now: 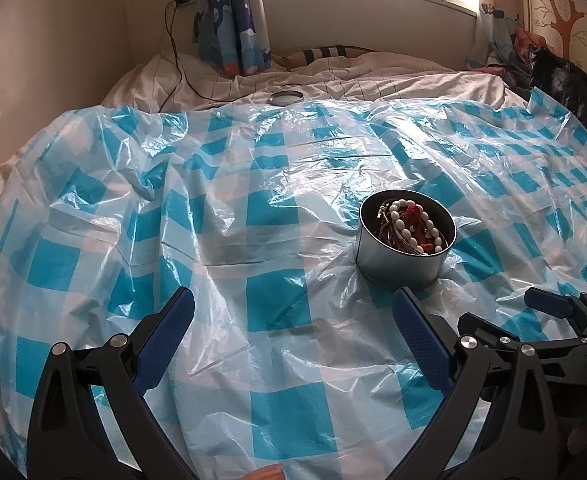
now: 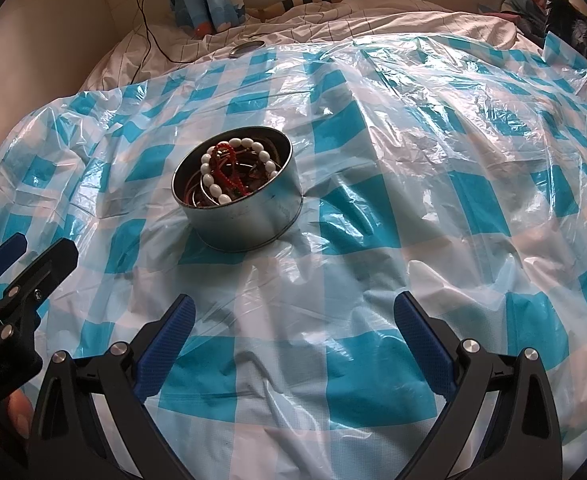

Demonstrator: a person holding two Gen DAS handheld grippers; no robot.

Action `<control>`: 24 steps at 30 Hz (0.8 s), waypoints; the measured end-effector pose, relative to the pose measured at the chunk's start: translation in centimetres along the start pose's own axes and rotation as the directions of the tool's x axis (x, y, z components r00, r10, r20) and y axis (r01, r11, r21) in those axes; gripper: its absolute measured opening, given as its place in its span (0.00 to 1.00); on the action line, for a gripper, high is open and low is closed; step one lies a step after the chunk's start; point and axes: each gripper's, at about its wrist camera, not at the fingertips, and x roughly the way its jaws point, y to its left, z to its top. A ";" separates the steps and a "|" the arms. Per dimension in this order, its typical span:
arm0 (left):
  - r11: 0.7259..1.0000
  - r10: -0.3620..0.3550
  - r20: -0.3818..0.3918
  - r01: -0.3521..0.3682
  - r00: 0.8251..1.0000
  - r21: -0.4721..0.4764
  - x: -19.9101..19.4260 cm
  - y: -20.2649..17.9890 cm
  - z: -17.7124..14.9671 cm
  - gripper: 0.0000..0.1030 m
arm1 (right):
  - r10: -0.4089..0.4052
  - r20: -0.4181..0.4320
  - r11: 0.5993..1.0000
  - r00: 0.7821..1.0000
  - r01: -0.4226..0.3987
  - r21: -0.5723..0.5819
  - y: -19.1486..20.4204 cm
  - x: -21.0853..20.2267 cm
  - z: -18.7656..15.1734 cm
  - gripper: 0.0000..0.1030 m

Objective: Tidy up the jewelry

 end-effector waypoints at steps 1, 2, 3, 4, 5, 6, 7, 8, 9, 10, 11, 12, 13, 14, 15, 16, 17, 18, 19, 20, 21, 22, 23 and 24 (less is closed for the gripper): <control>1.000 -0.006 0.001 0.006 1.000 -0.004 0.0 0.0 0.0 0.93 | 0.000 0.000 1.000 1.000 0.000 0.000 0.0 0.0 0.0 0.93; 1.000 -0.009 0.001 0.009 1.000 -0.008 0.0 0.0 0.0 0.93 | -0.001 0.000 1.000 1.000 0.001 0.000 0.0 0.0 0.0 0.93; 1.000 -0.012 0.000 0.012 1.000 -0.013 0.0 0.1 0.0 0.93 | -0.001 0.000 1.000 1.000 0.001 -0.001 0.0 0.0 0.0 0.93; 1.000 -0.013 -0.001 0.013 1.000 -0.016 0.0 0.1 0.0 0.93 | -0.001 0.001 1.000 1.000 0.001 -0.001 0.0 0.0 0.0 0.93; 1.000 -0.013 -0.003 0.013 1.000 -0.020 0.1 0.1 0.0 0.93 | -0.002 0.002 1.000 1.000 0.002 -0.002 0.0 0.0 0.0 0.93; 1.000 -0.013 -0.005 0.013 1.000 -0.021 0.1 0.1 0.0 0.93 | -0.003 0.002 1.000 1.000 0.003 -0.003 0.0 0.0 0.0 0.93; 1.000 -0.014 -0.009 0.014 1.000 -0.021 0.2 0.1 0.0 0.93 | -0.003 0.002 1.000 1.000 0.003 -0.003 0.0 0.0 0.0 0.93; 1.000 -0.014 -0.014 0.013 1.000 -0.022 0.3 0.1 0.0 0.93 | -0.005 0.003 1.000 1.000 0.005 -0.005 0.1 0.0 -0.1 0.93; 1.000 -0.012 -0.018 0.012 1.000 -0.023 0.4 0.1 -0.1 0.93 | -0.007 0.005 1.000 1.000 0.007 -0.007 0.1 0.0 -0.1 0.93; 1.000 -0.007 -0.025 0.007 1.000 -0.023 0.5 0.0 -0.1 0.93 | -0.010 0.006 1.000 1.000 0.010 -0.009 0.1 0.0 -0.2 0.93; 1.000 -0.006 -0.029 0.006 1.000 -0.023 0.6 0.0 -0.1 0.93 | -0.013 0.008 1.000 1.000 0.013 -0.012 0.1 0.0 -0.2 0.93; 1.000 -0.005 -0.033 0.004 0.999 -0.023 0.7 0.0 -0.2 0.93 | -0.017 0.008 1.000 1.000 0.017 -0.015 0.2 0.0 -0.2 0.93; 1.000 -0.005 -0.034 0.004 0.999 -0.024 0.8 0.0 -0.2 0.93 | -0.020 0.009 1.000 1.000 0.021 -0.018 0.2 0.0 -0.2 0.93; 1.000 -0.003 -0.035 0.003 0.999 -0.024 0.8 0.0 -0.2 0.93 | -0.022 0.009 1.000 1.000 0.022 -0.020 0.2 0.0 -0.1 0.93; 1.000 0.000 -0.036 -0.001 0.999 -0.024 0.8 0.0 -0.2 0.93 | -0.022 0.009 1.000 1.000 0.023 -0.021 0.1 0.0 -0.1 0.93; 1.000 0.005 -0.035 -0.006 0.999 -0.022 0.8 0.0 -0.2 0.93 | -0.024 0.009 0.999 1.000 0.024 -0.022 0.2 0.0 -0.2 0.93; 1.000 0.012 -0.036 -0.013 0.999 -0.020 0.8 -0.1 -0.2 0.93 | -0.025 0.008 0.999 1.000 0.025 -0.022 0.2 0.0 -0.1 0.93; 1.000 0.017 -0.037 -0.018 0.999 -0.019 0.8 -0.1 -0.2 0.93 | -0.028 0.008 0.999 1.000 0.028 -0.024 0.1 0.0 -0.1 0.93; 1.000 0.022 -0.039 -0.023 0.999 -0.017 0.8 -0.1 -0.2 0.93 | -0.031 0.007 0.999 1.000 0.031 -0.026 0.1 0.1 -0.2 0.93; 0.999 0.028 -0.042 -0.029 0.999 -0.015 0.9 -0.1 -0.3 0.93 | -0.032 0.006 0.999 0.999 0.032 -0.028 0.0 0.1 -0.1 0.93; 0.999 0.033 -0.043 -0.033 0.999 -0.012 0.9 -0.1 -0.3 0.93 | -0.033 0.005 0.999 0.999 0.033 -0.029 0.0 0.2 -0.1 0.93; 0.999 0.042 -0.045 -0.042 0.998 -0.007 1.0 -0.2 -0.3 0.93 | -0.035 0.003 0.999 0.999 0.035 -0.030 0.0 0.2 -0.1 0.93; 0.999 0.048 -0.046 -0.048 0.998 -0.004 1.0 -0.2 -0.3 0.93 | -0.036 0.002 0.999 0.999 0.036 -0.031 -0.1 0.2 -0.1 0.93; 0.998 0.056 -0.047 -0.056 0.997 -0.001 1.0 -0.2 -0.3 0.93 | -0.035 0.001 0.999 0.999 0.035 -0.030 -0.1 0.2 -0.1 0.93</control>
